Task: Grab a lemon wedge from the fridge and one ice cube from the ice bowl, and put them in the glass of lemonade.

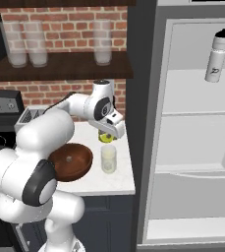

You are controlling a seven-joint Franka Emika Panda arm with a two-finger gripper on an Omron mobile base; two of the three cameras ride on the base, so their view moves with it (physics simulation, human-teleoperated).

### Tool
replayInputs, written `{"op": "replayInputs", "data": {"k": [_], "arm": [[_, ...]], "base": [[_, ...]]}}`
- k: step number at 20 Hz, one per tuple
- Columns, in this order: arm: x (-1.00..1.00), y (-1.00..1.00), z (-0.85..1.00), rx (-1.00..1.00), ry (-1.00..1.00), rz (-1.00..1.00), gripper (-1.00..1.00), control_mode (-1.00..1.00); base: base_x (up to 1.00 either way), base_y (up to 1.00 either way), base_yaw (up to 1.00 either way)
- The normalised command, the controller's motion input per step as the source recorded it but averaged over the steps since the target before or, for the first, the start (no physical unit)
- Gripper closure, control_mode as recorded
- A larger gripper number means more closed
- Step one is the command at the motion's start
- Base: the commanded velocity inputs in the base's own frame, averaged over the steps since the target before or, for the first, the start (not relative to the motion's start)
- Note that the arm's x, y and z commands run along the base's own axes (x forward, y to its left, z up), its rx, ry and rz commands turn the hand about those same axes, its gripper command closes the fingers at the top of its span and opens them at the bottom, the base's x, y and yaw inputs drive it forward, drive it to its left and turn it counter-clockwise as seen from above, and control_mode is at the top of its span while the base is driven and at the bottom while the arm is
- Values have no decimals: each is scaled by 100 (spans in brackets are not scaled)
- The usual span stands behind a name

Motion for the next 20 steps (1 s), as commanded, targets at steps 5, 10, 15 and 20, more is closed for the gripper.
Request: {"op": "replayInputs", "data": {"k": [5, 10, 15, 20], "arm": [[-17, -11, -3, 0, -8, 0, 100, -100], [0, -11, 0, 0, -1, 0, 100, -100], [4, 0, 0, 0, 0, 0, 100, -100], [11, 0, 0, 0, 0, 0, 100, -100]], "base": [[0, 0, 0], [0, 0, 0], [0, 0, 0], [0, 0, 0]]}}
